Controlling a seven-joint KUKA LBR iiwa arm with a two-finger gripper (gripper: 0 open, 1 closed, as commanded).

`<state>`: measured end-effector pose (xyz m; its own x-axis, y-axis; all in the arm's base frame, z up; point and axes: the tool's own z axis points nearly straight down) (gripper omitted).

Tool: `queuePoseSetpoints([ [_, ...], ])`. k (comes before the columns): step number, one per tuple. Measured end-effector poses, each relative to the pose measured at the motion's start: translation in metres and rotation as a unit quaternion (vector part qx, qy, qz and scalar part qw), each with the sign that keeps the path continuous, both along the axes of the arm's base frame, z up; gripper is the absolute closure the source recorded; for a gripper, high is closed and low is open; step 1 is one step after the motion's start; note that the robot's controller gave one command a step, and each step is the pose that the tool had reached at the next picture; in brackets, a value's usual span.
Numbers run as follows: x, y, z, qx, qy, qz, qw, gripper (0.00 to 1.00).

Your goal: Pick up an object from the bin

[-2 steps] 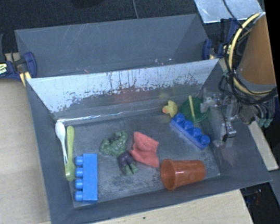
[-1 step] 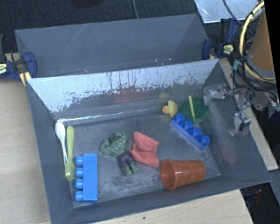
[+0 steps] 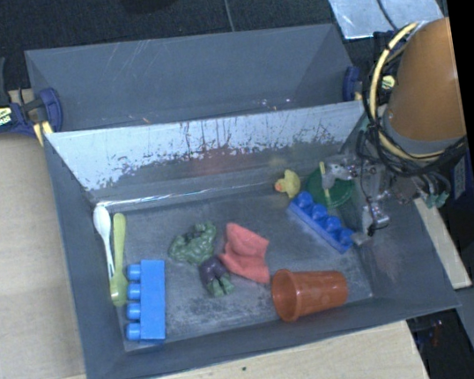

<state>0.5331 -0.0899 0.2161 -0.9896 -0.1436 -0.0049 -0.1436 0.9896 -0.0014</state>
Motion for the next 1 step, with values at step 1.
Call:
queuePoseSetpoints([
  [1,0.0046,0.0183,-0.0060,0.000,-0.0012,-0.067,0.9977,0.00],
])
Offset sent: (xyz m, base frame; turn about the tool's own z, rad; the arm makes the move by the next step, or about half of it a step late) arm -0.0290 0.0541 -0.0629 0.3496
